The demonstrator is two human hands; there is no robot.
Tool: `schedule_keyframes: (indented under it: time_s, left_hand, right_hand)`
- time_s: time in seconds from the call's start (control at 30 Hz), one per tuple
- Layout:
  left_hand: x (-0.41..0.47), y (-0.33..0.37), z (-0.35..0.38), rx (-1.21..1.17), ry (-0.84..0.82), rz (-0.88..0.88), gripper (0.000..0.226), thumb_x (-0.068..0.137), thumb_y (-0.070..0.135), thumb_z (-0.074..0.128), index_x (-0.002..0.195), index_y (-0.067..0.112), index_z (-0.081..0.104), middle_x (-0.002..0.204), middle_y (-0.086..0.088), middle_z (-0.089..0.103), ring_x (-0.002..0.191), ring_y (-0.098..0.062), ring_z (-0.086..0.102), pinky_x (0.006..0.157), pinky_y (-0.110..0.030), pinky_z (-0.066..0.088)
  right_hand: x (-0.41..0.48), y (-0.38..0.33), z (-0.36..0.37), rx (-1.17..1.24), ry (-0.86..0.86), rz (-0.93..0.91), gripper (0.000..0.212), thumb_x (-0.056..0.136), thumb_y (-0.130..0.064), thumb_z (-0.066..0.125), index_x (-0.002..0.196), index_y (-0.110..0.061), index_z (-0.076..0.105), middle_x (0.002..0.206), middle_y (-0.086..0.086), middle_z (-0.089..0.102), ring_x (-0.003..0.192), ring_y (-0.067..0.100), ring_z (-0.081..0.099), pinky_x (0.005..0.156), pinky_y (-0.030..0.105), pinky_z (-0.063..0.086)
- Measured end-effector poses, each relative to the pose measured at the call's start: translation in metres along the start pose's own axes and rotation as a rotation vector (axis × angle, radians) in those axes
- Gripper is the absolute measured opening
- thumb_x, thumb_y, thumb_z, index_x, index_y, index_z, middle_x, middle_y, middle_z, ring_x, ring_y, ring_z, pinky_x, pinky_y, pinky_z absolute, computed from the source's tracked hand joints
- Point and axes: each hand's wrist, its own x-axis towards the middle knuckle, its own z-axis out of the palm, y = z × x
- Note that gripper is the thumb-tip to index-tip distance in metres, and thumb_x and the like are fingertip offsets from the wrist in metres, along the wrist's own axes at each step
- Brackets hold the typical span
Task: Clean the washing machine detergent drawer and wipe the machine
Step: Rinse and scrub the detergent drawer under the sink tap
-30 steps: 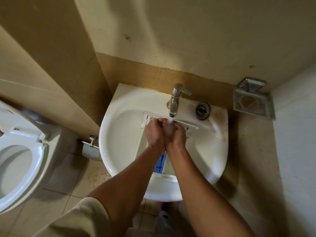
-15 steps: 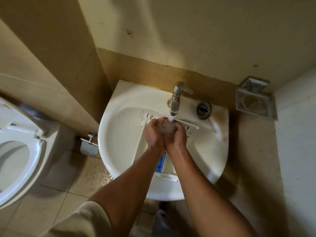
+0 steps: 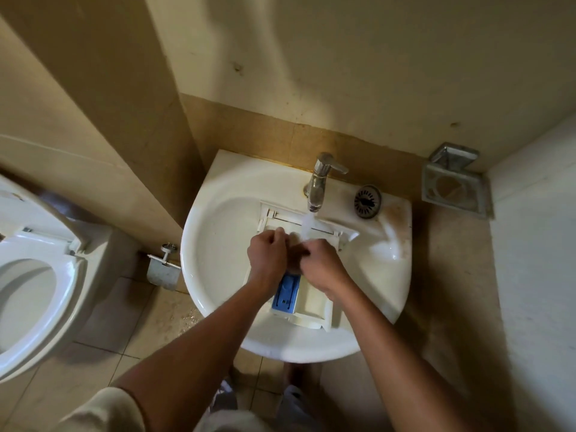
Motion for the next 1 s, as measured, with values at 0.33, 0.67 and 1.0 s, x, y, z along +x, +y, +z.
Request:
schedule_keyframes:
  time_s: [0.33,0.67,1.0]
  left_hand:
    - [-0.005,-0.017,-0.031,0.605,-0.008,0.471,0.032,0.092,-0.002,0.052,0.121,0.007,0.062,0.114,-0.005,0.061,0.093,-0.018,0.059,0.080,-0.027,0.053]
    - [0.006,-0.032,-0.040,0.708,-0.079,0.143,0.017,0.095,0.006,0.049,0.095,0.005,0.066,0.095,-0.014,0.068,0.082,-0.028,0.062,0.067,-0.028,0.047]
    - [0.012,-0.019,-0.036,0.663,-0.261,0.092,0.032,0.098,0.010,0.041,0.069,0.012,0.056,0.073,-0.001,0.057,0.066,-0.018,0.054,0.050,-0.023,0.037]
  right_hand:
    - [-0.018,0.048,-0.008,-0.373,0.570,0.026,0.027,0.092,-0.025,0.066,0.114,-0.011,0.061,0.111,0.004,0.065,0.106,0.026,0.061,0.083,0.033,0.046]
    - [-0.004,0.065,-0.004,-0.269,0.447,0.242,0.032,0.101,-0.019,0.049,0.106,0.006,0.068,0.105,0.022,0.070,0.100,0.038,0.066,0.074,0.031,0.046]
    - [-0.043,0.041,-0.041,0.049,0.187,0.356,0.008,0.078,-0.017,0.054,0.076,-0.010,0.056,0.071,0.005,0.053,0.065,0.020,0.053,0.058,0.030,0.038]
